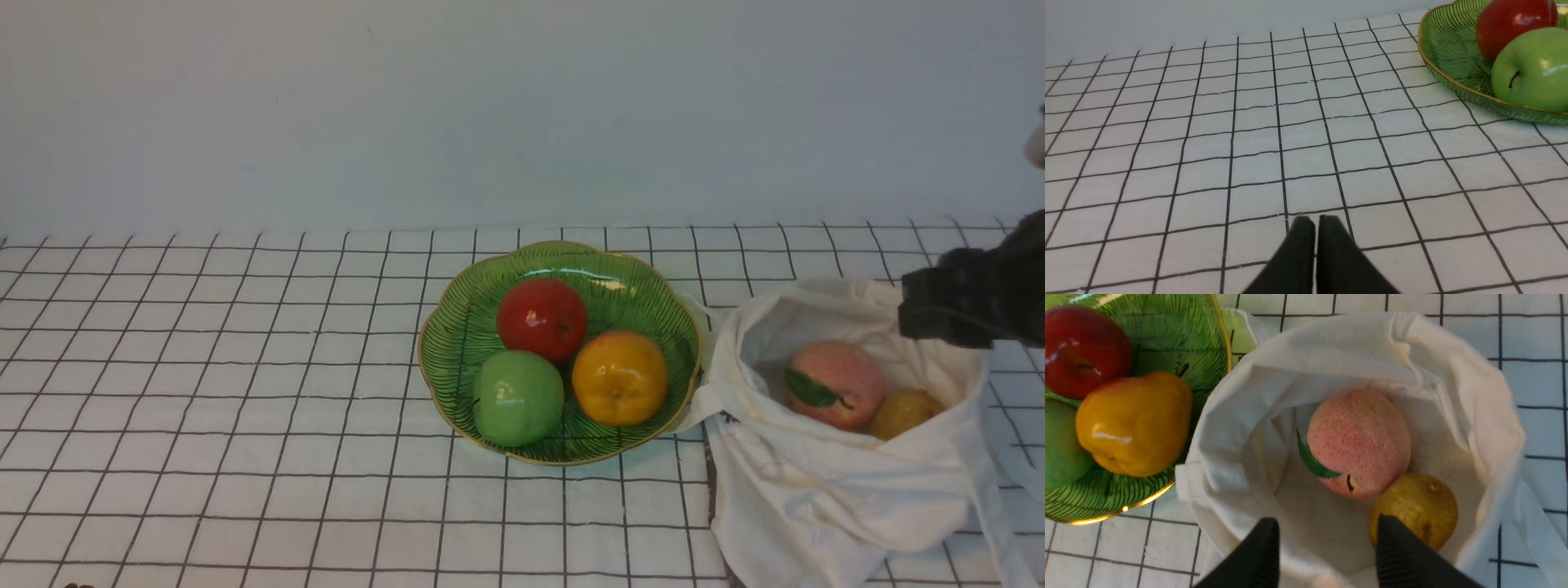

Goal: Take the fruit out of the bag on the white checkered tablecloth and place them on the plate.
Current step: 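Reach into the cloth bag and grasp the peach with the right gripper, then place the peach onto the plate with the right gripper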

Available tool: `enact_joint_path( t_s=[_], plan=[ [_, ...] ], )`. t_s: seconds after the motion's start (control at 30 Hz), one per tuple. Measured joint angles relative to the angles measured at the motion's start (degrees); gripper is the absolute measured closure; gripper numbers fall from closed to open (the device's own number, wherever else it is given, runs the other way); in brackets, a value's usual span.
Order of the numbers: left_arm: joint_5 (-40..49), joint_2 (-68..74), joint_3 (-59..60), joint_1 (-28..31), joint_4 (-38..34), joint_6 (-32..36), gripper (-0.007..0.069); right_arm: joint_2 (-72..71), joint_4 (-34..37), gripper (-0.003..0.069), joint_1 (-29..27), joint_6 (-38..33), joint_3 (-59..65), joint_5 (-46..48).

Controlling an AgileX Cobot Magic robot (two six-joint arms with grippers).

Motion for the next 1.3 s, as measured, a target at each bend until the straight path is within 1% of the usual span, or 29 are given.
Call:
enact_joint_path(
  t_s=[0.1,0.17,0.27,0.3,0.6,0.67,0.8,0.87,1.0,1.17,1.2,1.3],
  plan=[
    [0.0,0.0,0.0,0.0,0.0,0.0,0.0632,5.37,0.06,0.0154,0.0,-0.47,-1.73,-0.8],
    [0.0,0.0,0.0,0.0,0.0,0.0,0.0632,9.08,0.06,0.0084,0.0,-0.54,-2.38,-1.62],
    [0.0,0.0,0.0,0.0,0.0,0.0,0.0632,14.18,0.12,0.003,0.0,0.14,-3.46,-3.23],
    [0.0,0.0,0.0,0.0,0.0,0.0,0.0632,15.53,0.17,0.0023,0.0,0.38,-3.85,-3.68],
    [0.0,0.0,0.0,0.0,0.0,0.0,0.0632,25.87,0.68,0.0025,0.0,1.12,-6.54,-5.9],
    [0.0,0.0,0.0,0.0,0.0,0.0,0.0632,27.06,0.91,0.0039,0.0,1.12,-6.75,-6.49],
    [0.0,0.0,0.0,0.0,0.0,0.0,0.0632,27.84,1.5,0.0095,0.0,1.12,-6.94,-6.76],
    [0.0,0.0,0.0,0.0,0.0,0.0,0.0632,27.84,1.54,0.0097,0.0,1.12,-6.94,-6.76],
    [0.0,0.0,0.0,0.0,0.0,0.0,0.0632,26.74,1.15,0.0097,0.0,0.65,-6.88,-5.88],
    [0.0,0.0,0.0,0.0,0.0,0.0,0.0632,22.06,-2.31,0.0097,0.0,0.64,-6.71,-3.3],
    [0.0,0.0,0.0,0.0,0.0,0.0,0.0632,18.97,-3.27,0.0097,0.0,0.68,-6.71,-2.16],
    [0.0,0.0,0.0,0.0,0.0,0.0,0.0632,12.47,-3.14,0.0097,0.0,0.87,-6.71,0.23]
  ],
)
